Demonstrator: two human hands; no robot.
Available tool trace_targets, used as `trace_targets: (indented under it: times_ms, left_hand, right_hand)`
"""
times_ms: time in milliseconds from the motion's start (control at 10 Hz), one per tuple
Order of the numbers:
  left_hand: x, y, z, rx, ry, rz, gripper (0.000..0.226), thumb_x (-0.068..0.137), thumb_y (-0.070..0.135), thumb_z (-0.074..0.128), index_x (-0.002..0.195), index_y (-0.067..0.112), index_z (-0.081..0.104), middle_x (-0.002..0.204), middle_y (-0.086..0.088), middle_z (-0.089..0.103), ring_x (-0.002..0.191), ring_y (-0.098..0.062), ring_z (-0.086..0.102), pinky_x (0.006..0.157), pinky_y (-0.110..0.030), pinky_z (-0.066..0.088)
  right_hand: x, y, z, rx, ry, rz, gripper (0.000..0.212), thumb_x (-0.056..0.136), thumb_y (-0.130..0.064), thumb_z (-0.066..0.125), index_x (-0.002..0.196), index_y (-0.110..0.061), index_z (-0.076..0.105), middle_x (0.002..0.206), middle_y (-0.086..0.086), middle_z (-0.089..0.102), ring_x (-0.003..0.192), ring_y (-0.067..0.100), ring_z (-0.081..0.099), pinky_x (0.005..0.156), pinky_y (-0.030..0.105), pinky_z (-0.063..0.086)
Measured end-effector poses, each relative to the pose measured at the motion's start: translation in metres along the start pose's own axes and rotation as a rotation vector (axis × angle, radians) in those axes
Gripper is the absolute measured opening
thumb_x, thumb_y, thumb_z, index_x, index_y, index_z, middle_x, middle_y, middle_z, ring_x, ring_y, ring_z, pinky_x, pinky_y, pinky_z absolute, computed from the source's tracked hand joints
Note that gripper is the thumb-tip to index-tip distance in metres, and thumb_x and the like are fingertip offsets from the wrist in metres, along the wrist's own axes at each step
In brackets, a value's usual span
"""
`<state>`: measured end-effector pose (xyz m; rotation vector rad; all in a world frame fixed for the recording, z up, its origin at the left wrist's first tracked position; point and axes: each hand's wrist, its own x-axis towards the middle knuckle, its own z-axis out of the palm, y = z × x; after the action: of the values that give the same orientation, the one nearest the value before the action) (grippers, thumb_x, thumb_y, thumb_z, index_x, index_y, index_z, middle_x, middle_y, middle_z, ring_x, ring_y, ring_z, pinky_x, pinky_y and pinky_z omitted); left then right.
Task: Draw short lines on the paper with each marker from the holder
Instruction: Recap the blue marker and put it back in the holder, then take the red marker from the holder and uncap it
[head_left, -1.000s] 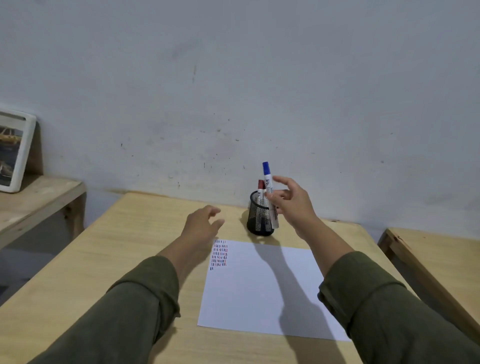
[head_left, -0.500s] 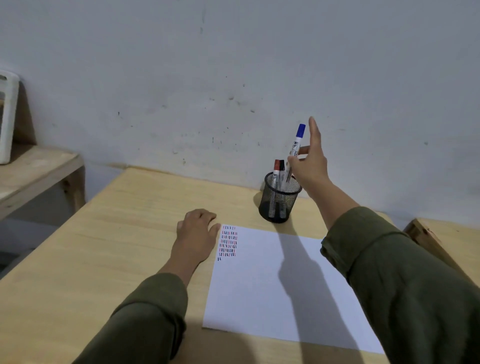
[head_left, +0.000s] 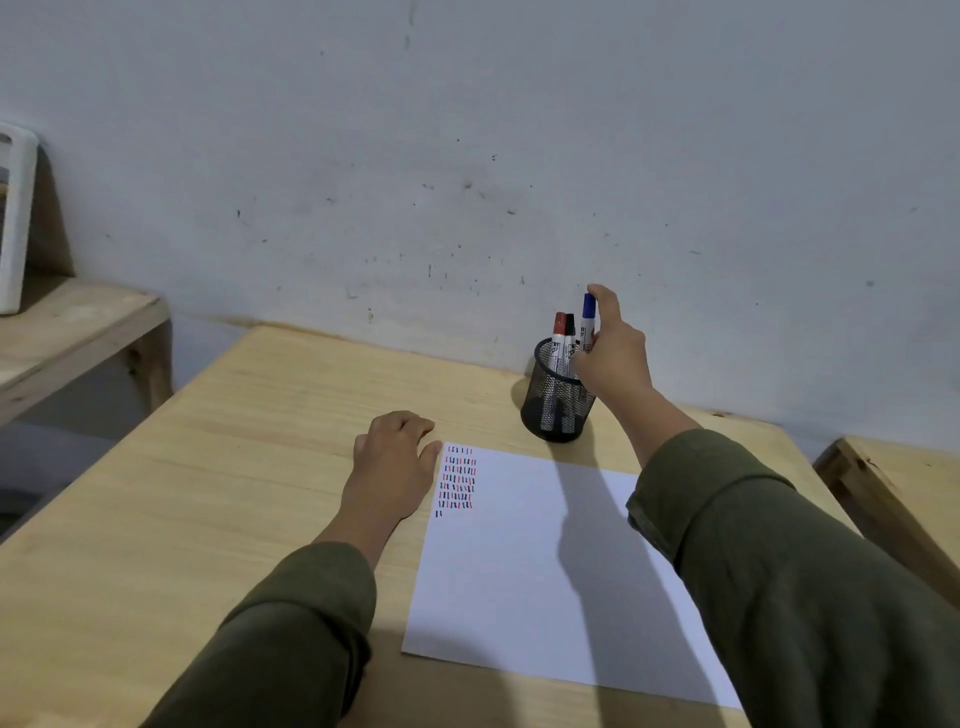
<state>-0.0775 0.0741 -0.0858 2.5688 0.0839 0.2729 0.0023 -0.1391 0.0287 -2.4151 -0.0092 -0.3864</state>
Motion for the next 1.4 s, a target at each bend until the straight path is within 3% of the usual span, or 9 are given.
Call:
trace_targets:
  times_ms: [300,400,500,800,900,1000,1200,1300,1400]
  left_hand:
    - [-0.0003,-0.0005,-0.0003,-0.004,0.004,-0.002,0.039,0.095,0.034,0.042,0.130,0.020,0.051,0.137,0.000,0.046,0.133,-0.017,0.032,0.107,-0.034,0.023]
    - [0.0001,-0.0001,-0.0002,-0.003,0.003,-0.003,0.039,0.095,0.034,0.042,0.130,0.020,0.051,0.137,0.000,0.046,0.133,-0.017,0.033,0.108,-0.035,0.024]
    - [0.0001,0.0001,-0.0002,-0.006,0.005,-0.004,0.039,0.095,0.034,0.043,0.130,0.019,0.051,0.137,-0.001,0.047,0.133,-0.018,0.033,0.108,-0.035,0.024]
    - [0.0006,-0.0002,0.0006,-0.007,0.016,-0.006,0.038,0.094,0.034,0.043,0.129,0.020,0.052,0.136,0.000,0.047,0.132,-0.017,0.034,0.107,-0.034,0.024]
    - [0.0003,-0.0006,0.0009,-0.005,0.022,-0.002,0.038,0.095,0.034,0.043,0.129,0.020,0.052,0.136,0.001,0.047,0.132,-0.017,0.034,0.106,-0.033,0.024]
    - [-0.0006,-0.0019,0.0017,-0.012,0.028,0.000,0.038,0.095,0.034,0.043,0.129,0.020,0.052,0.136,0.001,0.047,0.131,-0.016,0.034,0.105,-0.032,0.024]
    - [0.0006,-0.0006,0.0017,-0.010,0.027,0.001,0.038,0.095,0.034,0.043,0.129,0.019,0.052,0.137,0.001,0.046,0.133,-0.017,0.033,0.106,-0.033,0.023]
    - [0.0002,-0.0012,0.0021,-0.007,0.029,-0.003,0.038,0.095,0.034,0.043,0.129,0.019,0.052,0.137,0.000,0.046,0.133,-0.017,0.033,0.106,-0.034,0.023]
    - [0.0011,-0.0012,0.0022,-0.013,0.031,-0.008,0.038,0.094,0.034,0.044,0.129,0.019,0.052,0.137,0.000,0.047,0.132,-0.017,0.034,0.106,-0.034,0.024]
  right_hand:
    - [0.0017,0.0002,0.0109,-0.082,-0.037,-0.031,0.060,0.081,0.005,0.053,0.135,-0.014,0.036,0.108,0.022,0.056,0.094,0.037,0.058,0.076,0.044,0.051]
    - [0.0025,0.0009,0.0104,-0.124,-0.015,-0.043,0.050,0.083,0.003,0.052,0.131,-0.007,0.042,0.113,0.025,0.054,0.102,0.038,0.053,0.074,0.034,0.040]
    - [0.0022,0.0021,0.0094,-0.153,-0.006,-0.035,0.053,0.086,0.002,0.052,0.137,-0.007,0.039,0.120,0.025,0.049,0.109,0.038,0.050,0.078,0.030,0.035]
    - [0.0022,0.0008,0.0127,-0.181,-0.027,-0.055,0.064,0.089,-0.008,0.055,0.147,-0.021,0.031,0.125,0.016,0.038,0.088,0.025,0.046,0.079,0.030,0.040]
    - [0.0037,-0.0001,0.0128,-0.203,-0.063,-0.072,0.059,0.091,-0.019,0.054,0.146,-0.026,0.033,0.126,0.015,0.038,0.099,0.030,0.053,0.081,0.031,0.040]
    - [0.0046,-0.0009,0.0129,-0.195,-0.072,-0.059,0.055,0.092,-0.021,0.053,0.144,-0.027,0.036,0.126,0.014,0.038,0.100,0.030,0.053,0.078,0.028,0.038]
    - [-0.0007,-0.0050,0.0134,-0.063,-0.005,-0.093,0.041,0.087,-0.017,0.058,0.126,-0.024,0.048,0.110,0.011,0.046,0.079,0.022,0.049,0.069,0.029,0.037]
    - [-0.0034,-0.0056,0.0129,-0.037,0.000,-0.106,0.040,0.084,-0.012,0.059,0.120,-0.021,0.045,0.099,0.010,0.056,0.079,0.025,0.054,0.063,0.031,0.040]
    - [-0.0053,-0.0064,0.0115,0.002,0.004,-0.086,0.044,0.083,-0.004,0.055,0.122,-0.020,0.041,0.091,0.009,0.059,0.081,0.029,0.058,0.068,0.039,0.050]
